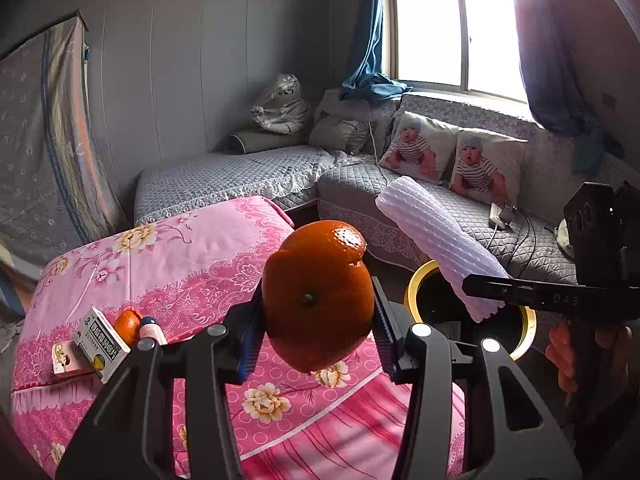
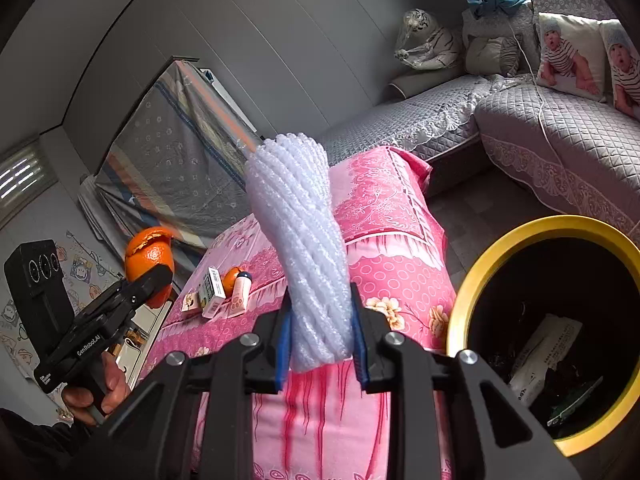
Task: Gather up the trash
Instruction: 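Carry the orange and foam sleeve over the bin with both tools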
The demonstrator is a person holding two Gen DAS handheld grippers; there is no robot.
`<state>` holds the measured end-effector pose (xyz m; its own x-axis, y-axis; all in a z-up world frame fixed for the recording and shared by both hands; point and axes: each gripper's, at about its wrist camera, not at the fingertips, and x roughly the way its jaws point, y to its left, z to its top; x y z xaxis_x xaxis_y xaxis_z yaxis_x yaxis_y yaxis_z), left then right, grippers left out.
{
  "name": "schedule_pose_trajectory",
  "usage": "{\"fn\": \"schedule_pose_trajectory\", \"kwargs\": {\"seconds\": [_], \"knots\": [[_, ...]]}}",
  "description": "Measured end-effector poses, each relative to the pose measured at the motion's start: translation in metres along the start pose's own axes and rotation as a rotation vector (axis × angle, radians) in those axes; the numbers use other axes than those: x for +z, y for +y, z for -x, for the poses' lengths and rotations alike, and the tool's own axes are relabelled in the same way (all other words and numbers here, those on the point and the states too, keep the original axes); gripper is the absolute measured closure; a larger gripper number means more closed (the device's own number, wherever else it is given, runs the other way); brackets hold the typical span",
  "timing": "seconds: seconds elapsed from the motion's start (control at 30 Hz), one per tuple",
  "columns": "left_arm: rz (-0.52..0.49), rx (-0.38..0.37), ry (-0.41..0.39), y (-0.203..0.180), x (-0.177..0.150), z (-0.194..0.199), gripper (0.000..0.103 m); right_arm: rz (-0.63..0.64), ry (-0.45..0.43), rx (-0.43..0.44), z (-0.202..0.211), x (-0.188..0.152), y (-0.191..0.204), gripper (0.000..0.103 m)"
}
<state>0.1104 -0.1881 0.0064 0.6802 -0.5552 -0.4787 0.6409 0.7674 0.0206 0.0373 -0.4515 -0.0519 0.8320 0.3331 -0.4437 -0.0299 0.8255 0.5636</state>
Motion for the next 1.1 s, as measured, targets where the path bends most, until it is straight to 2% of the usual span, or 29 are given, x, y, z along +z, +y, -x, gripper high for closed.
{"fn": "schedule_pose_trajectory", "kwargs": {"seconds": [0.2,0.47,0.6,0.8,1.1], "knots": [[-0.038,-0.046,-0.003,-0.029,0.008,-0.014,0.058,-0.042,-0.063,-0.078,0.023,-0.001,-0.03,0.08],[-0.083,-0.141,0.021,-0.063,0.013,-0.05,0.057,-0.114,-0.134,-0.242,0.048,-0.006,-0.076,0.08],[-0.108,-0.175,0.032,-0.08,0.018,-0.078,0.057,-0.161,-0.132,-0.291,0.051,-0.011,-0.095,0.08],[-0.094,-0.258,0.102,-0.102,0.018,-0.125,0.057,-0.228,-0.115,-0.359,0.052,-0.021,-0.12,0.08],[-0.079,-0.305,0.169,-0.131,0.007,-0.175,0.056,-0.334,-0.074,-0.417,0.046,-0.032,-0.154,0.079]]}}
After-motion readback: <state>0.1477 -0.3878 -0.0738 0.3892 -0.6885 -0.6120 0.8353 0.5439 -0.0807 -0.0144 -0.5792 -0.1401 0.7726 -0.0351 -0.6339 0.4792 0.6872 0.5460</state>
